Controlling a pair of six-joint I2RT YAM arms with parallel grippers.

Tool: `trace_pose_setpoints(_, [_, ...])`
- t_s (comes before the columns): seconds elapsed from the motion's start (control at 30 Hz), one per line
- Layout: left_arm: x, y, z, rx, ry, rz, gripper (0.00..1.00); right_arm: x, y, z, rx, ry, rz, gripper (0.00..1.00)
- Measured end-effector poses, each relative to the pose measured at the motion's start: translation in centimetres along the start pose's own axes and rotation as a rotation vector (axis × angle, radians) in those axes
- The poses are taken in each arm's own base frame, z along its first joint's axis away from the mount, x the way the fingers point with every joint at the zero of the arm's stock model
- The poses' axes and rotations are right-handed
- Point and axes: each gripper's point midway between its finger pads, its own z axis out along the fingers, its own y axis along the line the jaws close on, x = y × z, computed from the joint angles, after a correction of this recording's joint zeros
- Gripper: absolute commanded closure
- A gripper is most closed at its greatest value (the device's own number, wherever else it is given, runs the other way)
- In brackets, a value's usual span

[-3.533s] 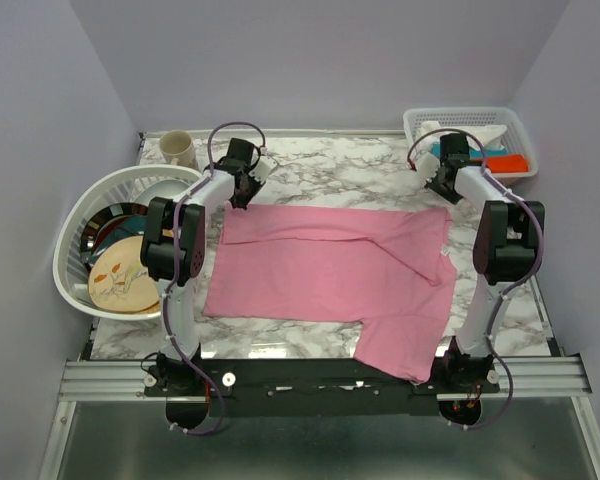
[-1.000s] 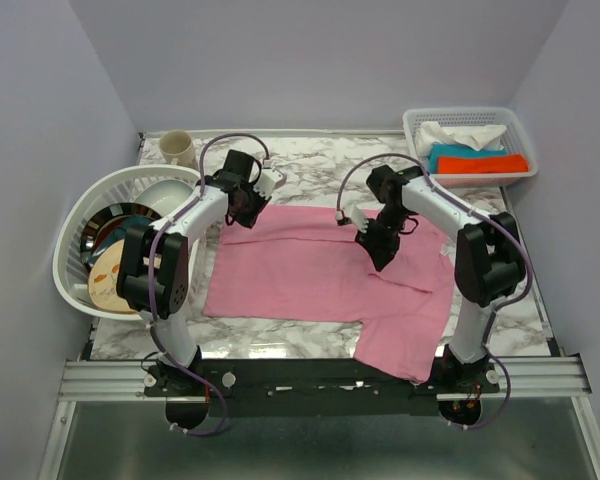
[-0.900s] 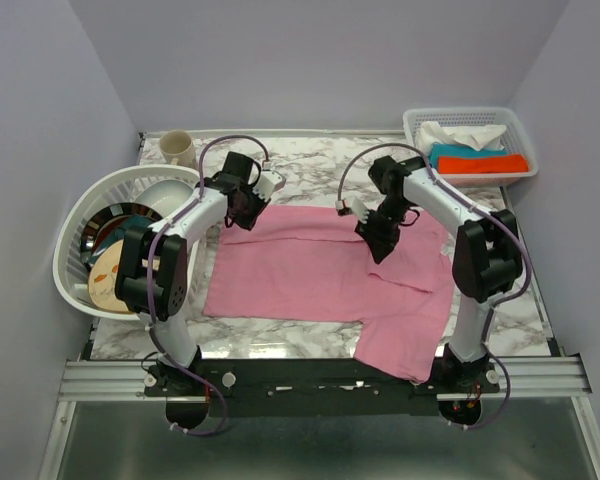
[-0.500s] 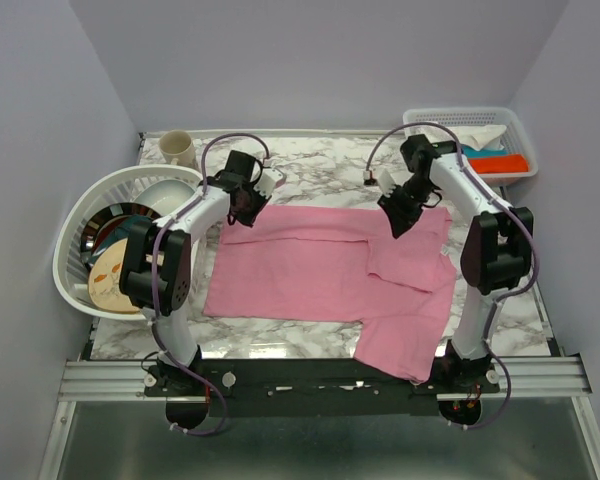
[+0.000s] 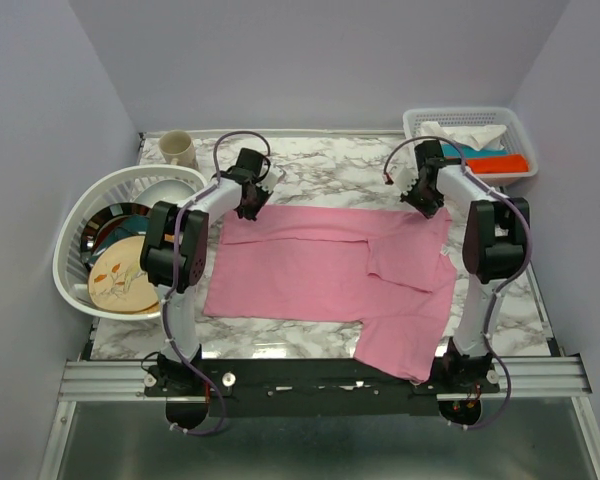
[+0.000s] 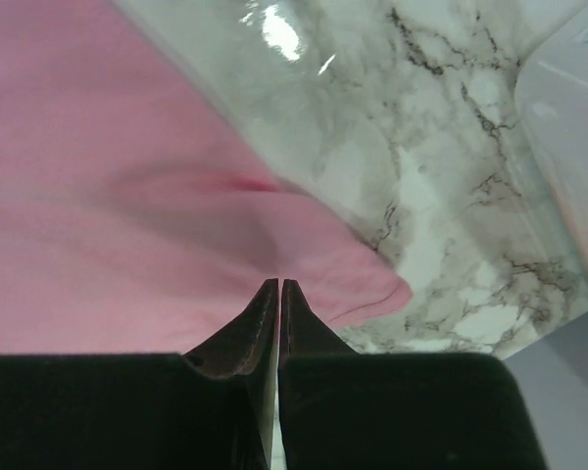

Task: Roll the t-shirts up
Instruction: Fold the T-shirt at the center of the board.

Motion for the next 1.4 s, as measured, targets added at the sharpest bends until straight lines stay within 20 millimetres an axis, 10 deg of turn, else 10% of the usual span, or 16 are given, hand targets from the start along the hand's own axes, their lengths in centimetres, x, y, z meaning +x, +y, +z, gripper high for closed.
trace_pose_setpoints(0.63, [-1.7,3.5,2.4,-0.102,0.016,-0.059,1.0,-2.6,-7.5,3.8,0.205,0.082,-0.133,0.89])
trace_pose_setpoints(1.4, [-2.0,3.9,2.6,-0.104,0.015,-0.069,1.0,-0.4,-4.8,-0.5,0.228,0.032,-0.187,0.88])
